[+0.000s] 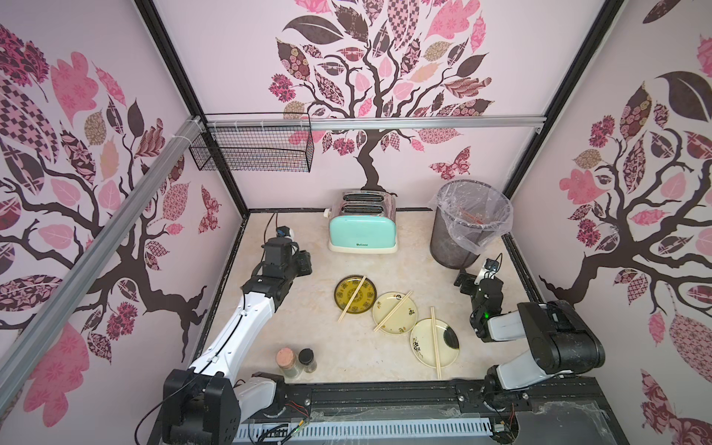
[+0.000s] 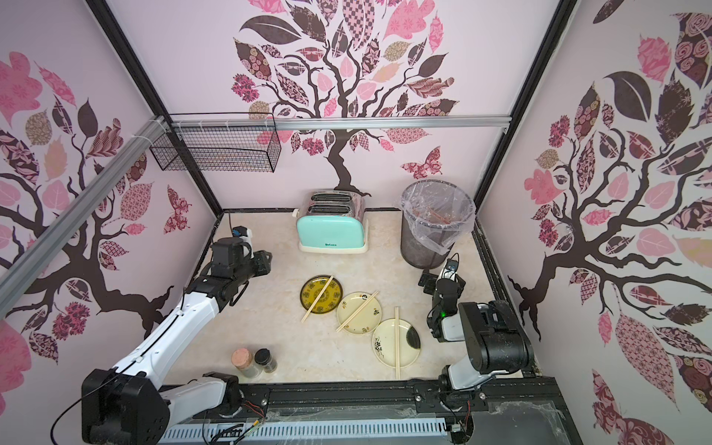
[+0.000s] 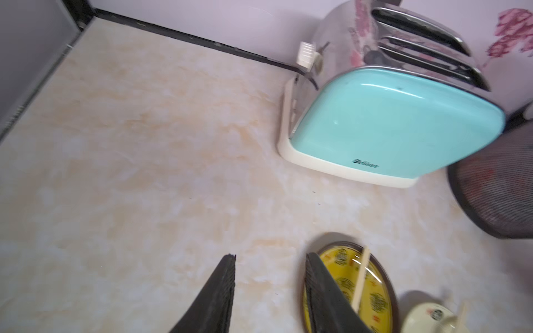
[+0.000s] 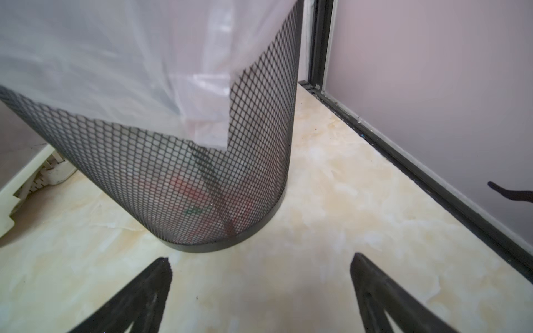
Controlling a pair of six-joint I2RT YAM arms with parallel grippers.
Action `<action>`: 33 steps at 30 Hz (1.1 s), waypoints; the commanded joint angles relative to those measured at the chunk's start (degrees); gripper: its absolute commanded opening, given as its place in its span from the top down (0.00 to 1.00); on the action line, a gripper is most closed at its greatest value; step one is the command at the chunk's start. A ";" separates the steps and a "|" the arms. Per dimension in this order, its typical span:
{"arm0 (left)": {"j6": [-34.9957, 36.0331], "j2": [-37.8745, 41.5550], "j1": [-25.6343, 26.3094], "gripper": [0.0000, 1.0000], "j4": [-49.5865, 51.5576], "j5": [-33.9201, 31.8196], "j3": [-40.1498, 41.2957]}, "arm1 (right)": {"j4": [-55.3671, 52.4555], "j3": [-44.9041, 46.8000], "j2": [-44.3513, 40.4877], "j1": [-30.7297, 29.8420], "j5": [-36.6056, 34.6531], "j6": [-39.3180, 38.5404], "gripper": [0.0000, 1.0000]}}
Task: Remove the packaging of disposable chopsticks
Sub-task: Reset both arms
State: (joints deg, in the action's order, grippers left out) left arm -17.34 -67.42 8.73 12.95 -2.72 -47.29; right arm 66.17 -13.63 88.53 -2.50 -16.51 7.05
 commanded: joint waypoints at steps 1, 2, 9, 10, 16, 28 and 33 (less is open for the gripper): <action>5.55 -0.98 -0.97 0.48 -14.79 -6.87 6.51 | 1.02 -1.03 -0.48 -0.38 -0.98 -0.62 0.01; 7.72 -1.40 -0.93 0.46 -18.08 -8.82 8.97 | 1.48 -0.88 -0.46 -0.31 -1.02 -0.63 0.01; 15.28 -5.44 -2.07 0.04 -45.59 -16.13 23.46 | 0.52 -1.51 -0.35 -0.49 -0.89 -0.94 0.01; 16.22 -7.04 -2.18 0.02 -46.42 -16.43 23.72 | 0.34 -1.53 -0.28 -0.55 -0.96 -0.90 0.01; 16.43 -18.46 -6.99 0.02 -62.94 -9.56 27.01 | 0.27 -1.65 -0.25 -0.66 -1.07 -0.98 0.01; 15.38 -22.13 -10.05 0.02 -62.88 -2.50 25.10 | 0.01 -1.84 -0.20 -0.79 -1.15 -1.07 0.01; 15.59 -21.56 -9.96 0.02 -61.40 -2.49 24.92 | 0.10 -1.83 -0.20 -0.82 -1.13 -1.20 0.01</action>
State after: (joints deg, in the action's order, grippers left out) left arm -1.72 -89.78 -1.10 -48.31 -5.87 -21.76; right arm 66.19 -13.98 88.53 -2.94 -16.88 6.20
